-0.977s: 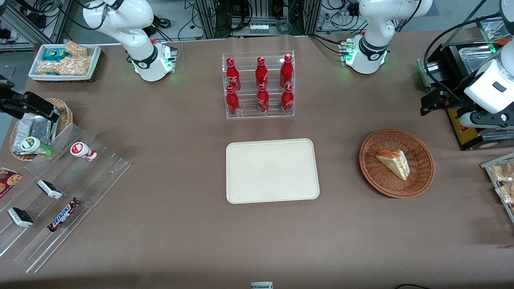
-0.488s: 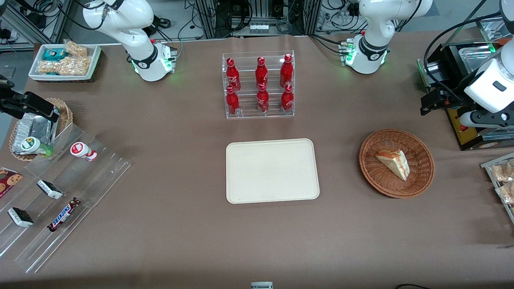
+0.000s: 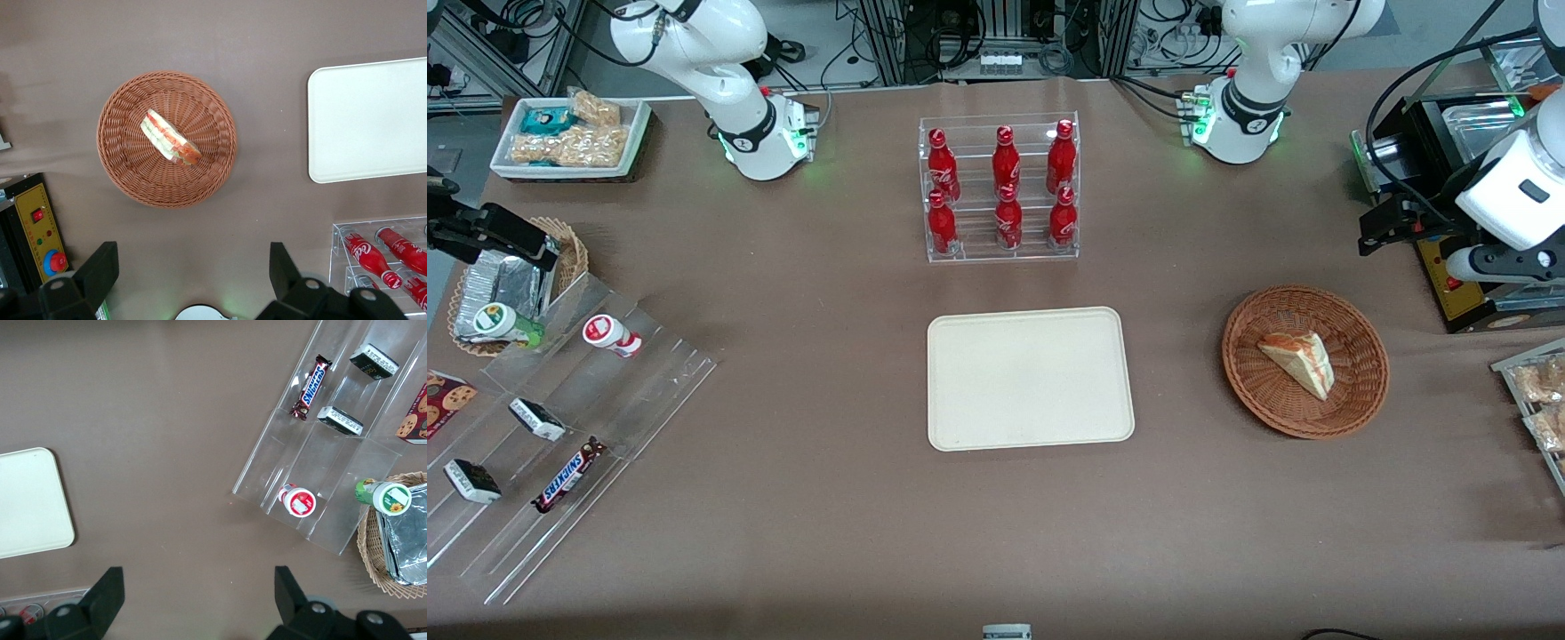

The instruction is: Place sandwich from basket to tray

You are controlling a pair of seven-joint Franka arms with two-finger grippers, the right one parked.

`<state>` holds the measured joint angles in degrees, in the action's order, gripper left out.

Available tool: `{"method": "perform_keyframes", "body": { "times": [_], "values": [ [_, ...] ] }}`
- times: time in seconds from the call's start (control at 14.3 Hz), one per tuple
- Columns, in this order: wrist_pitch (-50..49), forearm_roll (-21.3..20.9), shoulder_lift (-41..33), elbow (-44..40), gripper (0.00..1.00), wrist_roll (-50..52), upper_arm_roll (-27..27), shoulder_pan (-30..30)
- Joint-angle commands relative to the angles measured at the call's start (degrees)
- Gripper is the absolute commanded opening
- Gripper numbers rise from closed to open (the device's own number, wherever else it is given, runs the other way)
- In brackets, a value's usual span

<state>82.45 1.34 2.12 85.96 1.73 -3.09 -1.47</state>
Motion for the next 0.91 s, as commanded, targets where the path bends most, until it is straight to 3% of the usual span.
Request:
{"method": "perform_keyframes", "body": {
  "times": [0.0, 0.42, 0.84],
  "values": [
    [-0.19, -0.37, 0.86, 1.56, 1.0, 0.91, 0.62, -0.03],
    [12.9, -0.45, 1.74, 15.0, 1.0, 0.82, 0.71, 2.87],
    [32.3, -0.54, 0.87, 33.98, 1.0, 4.41, 1.15, 4.1]
  ]
}}
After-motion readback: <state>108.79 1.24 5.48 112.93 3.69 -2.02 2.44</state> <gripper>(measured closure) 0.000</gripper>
